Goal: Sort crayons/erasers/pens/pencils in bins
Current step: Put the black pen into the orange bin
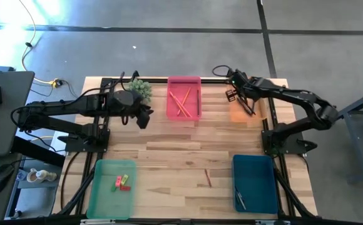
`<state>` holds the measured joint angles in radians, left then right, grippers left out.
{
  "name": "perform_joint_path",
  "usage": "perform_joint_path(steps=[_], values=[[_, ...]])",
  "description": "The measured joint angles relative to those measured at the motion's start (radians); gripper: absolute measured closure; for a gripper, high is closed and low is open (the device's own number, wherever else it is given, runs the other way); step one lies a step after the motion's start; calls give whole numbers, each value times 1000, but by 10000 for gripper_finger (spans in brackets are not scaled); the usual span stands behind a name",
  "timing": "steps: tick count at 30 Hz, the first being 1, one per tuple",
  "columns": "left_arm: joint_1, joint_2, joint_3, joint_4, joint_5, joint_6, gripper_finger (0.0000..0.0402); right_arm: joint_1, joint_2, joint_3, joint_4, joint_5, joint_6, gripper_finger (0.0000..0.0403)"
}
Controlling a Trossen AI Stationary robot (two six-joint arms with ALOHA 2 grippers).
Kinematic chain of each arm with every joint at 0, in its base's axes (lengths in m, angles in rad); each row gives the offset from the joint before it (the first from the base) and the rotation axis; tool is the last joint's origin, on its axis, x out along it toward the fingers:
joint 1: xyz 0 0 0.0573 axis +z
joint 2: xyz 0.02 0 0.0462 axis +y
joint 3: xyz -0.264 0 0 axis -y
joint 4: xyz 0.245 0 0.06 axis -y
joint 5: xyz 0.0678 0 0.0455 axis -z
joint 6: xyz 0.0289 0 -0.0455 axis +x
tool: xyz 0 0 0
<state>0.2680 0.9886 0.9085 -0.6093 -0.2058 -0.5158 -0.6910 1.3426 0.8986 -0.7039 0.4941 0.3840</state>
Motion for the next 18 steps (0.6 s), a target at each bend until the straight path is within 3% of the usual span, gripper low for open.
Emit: perform_joint_path(steps=[4,14,18], values=[[0,0,0,46,-33,73,291,-25,49,0,-5,-88,11,391],[3,0,0,274,-97,352,291,-26,97,0,-65,-187,140,390],[24,0,0,347,-101,450,291,-26,97,0,-79,-220,171,365]])
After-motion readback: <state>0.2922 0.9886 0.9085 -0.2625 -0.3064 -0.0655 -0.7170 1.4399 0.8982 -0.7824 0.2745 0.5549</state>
